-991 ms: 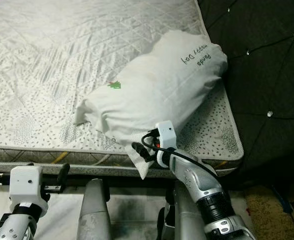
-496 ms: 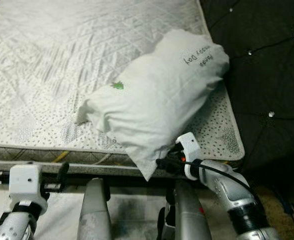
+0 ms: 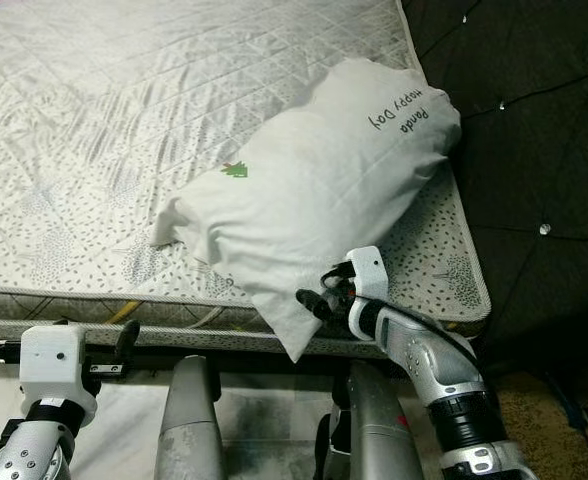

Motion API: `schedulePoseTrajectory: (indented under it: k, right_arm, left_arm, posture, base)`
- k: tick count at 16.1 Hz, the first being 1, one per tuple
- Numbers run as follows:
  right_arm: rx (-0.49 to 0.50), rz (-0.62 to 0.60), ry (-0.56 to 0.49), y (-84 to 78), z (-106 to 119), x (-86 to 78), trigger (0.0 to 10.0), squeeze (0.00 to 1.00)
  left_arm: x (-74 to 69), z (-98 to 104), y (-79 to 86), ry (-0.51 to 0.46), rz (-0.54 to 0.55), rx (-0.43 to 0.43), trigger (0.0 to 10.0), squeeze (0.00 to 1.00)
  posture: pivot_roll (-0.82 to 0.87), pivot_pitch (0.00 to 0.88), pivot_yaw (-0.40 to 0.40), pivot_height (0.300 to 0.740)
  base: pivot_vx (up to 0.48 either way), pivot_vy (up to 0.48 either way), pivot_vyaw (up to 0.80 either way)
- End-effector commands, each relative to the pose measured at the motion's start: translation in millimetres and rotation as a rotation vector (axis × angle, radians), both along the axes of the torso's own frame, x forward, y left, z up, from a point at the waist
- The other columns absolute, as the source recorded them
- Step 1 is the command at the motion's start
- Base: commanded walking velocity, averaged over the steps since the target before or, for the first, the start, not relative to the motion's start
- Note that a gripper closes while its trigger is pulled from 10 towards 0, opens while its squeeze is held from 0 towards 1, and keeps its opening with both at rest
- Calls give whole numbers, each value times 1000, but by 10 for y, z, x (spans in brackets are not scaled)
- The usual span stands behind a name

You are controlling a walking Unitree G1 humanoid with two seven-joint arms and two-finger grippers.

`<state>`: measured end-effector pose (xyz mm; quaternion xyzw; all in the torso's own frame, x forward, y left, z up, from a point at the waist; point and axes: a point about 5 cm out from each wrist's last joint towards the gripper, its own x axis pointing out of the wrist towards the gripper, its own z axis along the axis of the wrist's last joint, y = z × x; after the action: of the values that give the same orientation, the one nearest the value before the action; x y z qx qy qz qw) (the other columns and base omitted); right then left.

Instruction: Clean up the room

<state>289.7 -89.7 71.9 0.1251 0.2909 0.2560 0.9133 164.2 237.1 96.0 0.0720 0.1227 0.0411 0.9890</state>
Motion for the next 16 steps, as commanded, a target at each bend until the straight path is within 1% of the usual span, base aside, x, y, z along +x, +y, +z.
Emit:
schedulePoseTrajectory:
  k: [1,2,3,4,5,6,8,10,11,14,15,16]
  right_arm:
    - [57,-4,-5,91,72,26,10000,0]
    - [67,-21,-37,168,108,73,10000,0]
    - [93,-56,-45,246,132,110,10000,0]
    - [101,-77,-51,286,139,135,7843,0]
    - [101,-97,-54,364,133,166,2510,0]
    - [98,-98,-53,384,128,171,0,0]
    - [64,-127,-43,501,76,230,0,0]
    - [40,-176,-34,545,54,283,0,0]
    - [38,-211,-34,579,70,328,0,0]
    - [78,-229,-49,656,132,384,0,0]
    - [93,-236,-48,606,97,383,0,0]
    - [71,-266,-35,471,9,377,0,0]
  left_arm:
    - [-38,-57,20,34,10,5,10000,0]
    - [-34,-54,16,33,8,6,10000,0]
    - [-34,-51,15,33,7,6,10000,0]
    - [-34,-53,13,34,7,6,10000,0]
    - [-37,-55,14,34,8,6,10000,0]
    - [-38,-55,14,35,8,6,10000,0]
    - [-51,-62,2,36,6,1,10000,0]
    - [-32,-56,-17,30,-13,-20,10000,0]
    - [9,-29,-18,16,-21,-26,10000,0]
    - [89,17,-13,-10,-24,-22,10000,0]
    - [113,34,-23,-29,-23,-19,10000,0]
    - [128,40,-6,-37,-17,-12,10000,0]
  posture:
    - [204,177,-55,605]
    - [205,176,-54,605]
    - [205,176,-54,605]
    - [216,171,-54,605]
    - [219,169,-55,605]
    - [219,169,-55,605]
    - [226,165,-66,605]
    - [226,160,-72,605]
    - [227,154,-74,605]
    - [228,139,-77,605]
    - [233,132,-84,605]
    - [227,126,-84,605]
  base:
    - [0,0,0]
    - [0,0,0]
    - [0,0,0]
    - [0,0,0]
    - [0,0,0]
    - [0,0,0]
    - [0,0,0]
    - [0,0,0]
    - [0,0,0]
    - [0,0,0]
    - [0,0,0]
    - [0,0,0]
